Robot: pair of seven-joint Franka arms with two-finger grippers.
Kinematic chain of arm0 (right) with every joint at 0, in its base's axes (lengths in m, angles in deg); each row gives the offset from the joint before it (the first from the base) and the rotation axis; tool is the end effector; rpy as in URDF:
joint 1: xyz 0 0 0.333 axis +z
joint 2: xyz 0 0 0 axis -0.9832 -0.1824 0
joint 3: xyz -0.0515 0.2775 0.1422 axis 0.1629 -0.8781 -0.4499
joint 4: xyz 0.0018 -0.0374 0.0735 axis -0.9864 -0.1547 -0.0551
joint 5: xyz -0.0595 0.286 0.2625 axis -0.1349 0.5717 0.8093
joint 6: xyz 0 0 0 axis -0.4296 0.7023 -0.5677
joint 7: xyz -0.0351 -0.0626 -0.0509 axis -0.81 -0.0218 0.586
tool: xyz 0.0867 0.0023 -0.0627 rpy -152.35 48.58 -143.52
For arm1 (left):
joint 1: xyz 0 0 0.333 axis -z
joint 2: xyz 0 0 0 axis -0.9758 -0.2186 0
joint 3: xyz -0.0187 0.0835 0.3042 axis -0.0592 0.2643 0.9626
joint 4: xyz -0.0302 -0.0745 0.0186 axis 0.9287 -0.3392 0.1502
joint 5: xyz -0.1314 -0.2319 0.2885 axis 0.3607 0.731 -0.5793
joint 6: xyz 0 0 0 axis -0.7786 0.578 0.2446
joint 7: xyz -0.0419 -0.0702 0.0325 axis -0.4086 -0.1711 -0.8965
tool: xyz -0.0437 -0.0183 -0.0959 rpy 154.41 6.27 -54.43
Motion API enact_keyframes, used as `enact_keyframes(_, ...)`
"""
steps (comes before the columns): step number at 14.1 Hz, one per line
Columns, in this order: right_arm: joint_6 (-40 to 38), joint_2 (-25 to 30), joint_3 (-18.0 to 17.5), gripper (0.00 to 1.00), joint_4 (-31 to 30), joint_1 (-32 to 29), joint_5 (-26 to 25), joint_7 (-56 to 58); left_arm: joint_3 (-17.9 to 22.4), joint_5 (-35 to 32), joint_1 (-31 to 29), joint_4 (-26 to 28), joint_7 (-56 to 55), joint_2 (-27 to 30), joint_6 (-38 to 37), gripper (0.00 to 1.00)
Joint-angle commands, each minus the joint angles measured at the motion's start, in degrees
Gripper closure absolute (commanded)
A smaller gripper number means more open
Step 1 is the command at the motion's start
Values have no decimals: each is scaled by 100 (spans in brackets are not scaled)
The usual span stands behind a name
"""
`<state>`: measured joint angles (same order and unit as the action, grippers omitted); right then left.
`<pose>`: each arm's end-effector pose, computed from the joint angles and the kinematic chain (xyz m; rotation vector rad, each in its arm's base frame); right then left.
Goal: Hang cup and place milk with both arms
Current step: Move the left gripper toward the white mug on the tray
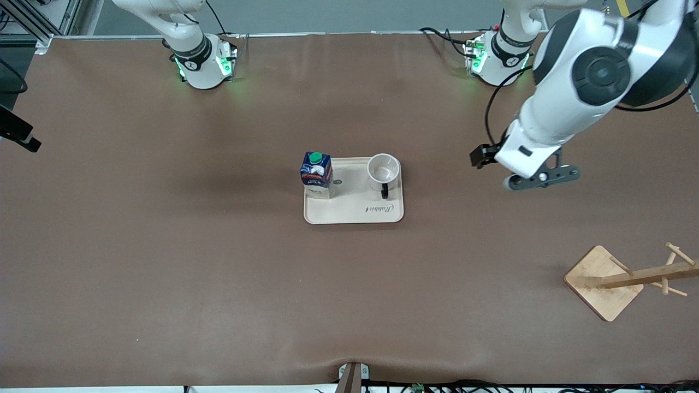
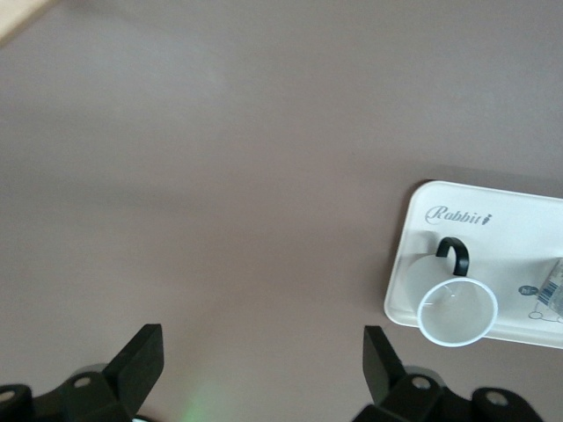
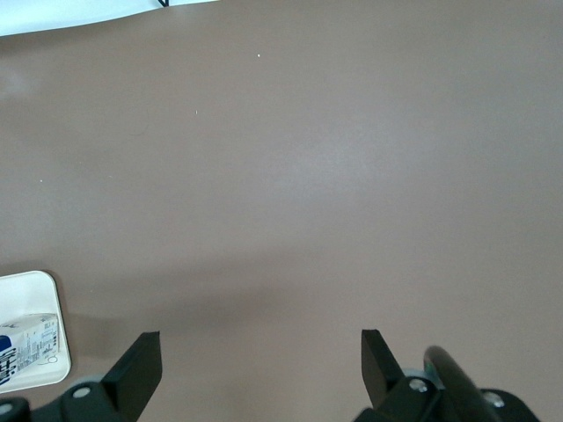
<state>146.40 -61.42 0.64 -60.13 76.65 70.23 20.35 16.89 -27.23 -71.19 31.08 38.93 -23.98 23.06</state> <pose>0.5428 -0.0666 0.6648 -3.1219 0.2421 -0.1529 0.5460 -0.2242 0.4883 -3.1133 -0.2463 0.2231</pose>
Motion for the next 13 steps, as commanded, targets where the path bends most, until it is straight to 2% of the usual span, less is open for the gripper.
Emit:
enact_keyframes(1, -53, 61, -31, 0, 22, -59, 91, -24, -165, 451, -73, 846, -51, 158, 816, 0)
enact_keyframes(6, -61, 61, -31, 0, 22, -59, 91, -33, -728, 460, 14, 1647, -725, 19, 1925, 0)
enact_keyframes(13, -61, 61, -31, 0, 14, -59, 100, -33, -772, 434, 612, 1771, -1176, -991, 3225, 0)
